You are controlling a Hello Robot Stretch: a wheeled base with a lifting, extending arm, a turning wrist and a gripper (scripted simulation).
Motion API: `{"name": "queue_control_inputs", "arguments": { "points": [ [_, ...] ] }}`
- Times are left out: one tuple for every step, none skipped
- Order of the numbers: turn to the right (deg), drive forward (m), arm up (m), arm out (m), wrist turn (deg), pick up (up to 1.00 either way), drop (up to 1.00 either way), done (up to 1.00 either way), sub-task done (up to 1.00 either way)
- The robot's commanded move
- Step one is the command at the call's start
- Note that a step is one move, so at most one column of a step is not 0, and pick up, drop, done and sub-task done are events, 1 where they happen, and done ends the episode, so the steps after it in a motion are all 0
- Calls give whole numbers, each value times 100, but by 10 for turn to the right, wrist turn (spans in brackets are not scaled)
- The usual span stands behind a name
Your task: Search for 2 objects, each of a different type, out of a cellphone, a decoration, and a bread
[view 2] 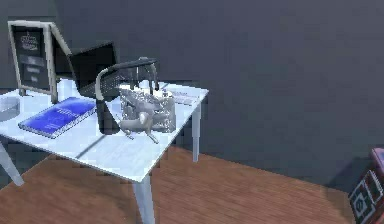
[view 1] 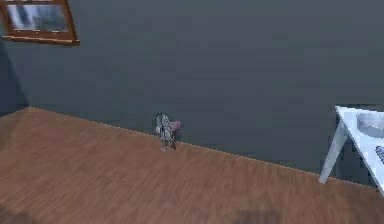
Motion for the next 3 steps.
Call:
{"name": "queue_control_inputs", "arguments": {
  "points": [
    [-150,0,0,0,0,0,0,0,0],
    [0,10,0,0,0,0,0,0,0],
    [300,0,0,0,0,0,0,0,0]
  ]
}}
